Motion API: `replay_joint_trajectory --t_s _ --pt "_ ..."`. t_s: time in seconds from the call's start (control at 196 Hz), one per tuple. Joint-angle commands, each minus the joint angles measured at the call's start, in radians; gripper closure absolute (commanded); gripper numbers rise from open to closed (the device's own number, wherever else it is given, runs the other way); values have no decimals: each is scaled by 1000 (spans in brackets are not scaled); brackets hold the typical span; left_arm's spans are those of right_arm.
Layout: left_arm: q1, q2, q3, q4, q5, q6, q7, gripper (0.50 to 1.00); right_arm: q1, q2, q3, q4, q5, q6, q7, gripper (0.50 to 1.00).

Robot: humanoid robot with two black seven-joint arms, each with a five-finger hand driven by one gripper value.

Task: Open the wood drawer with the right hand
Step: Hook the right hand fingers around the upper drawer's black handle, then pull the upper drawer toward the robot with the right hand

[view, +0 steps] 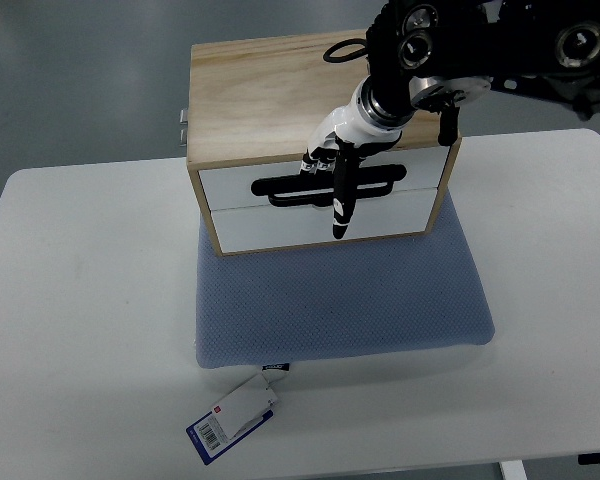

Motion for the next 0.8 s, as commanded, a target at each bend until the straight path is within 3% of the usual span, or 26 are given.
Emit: replay_joint_trajectory --t_s 0.0,0.392,0.795 --pt "0 0 0 1 0 0 0 500 -12 0 -7 -5 -22 2 0 558" --pt "0 0 -2 1 0 0 0 500 -44 -4 -21 -13 -34 11 2 556" --pt "0 0 -2 2 0 0 0 500 -55 -31 -5 -10 -10 140 31 556"
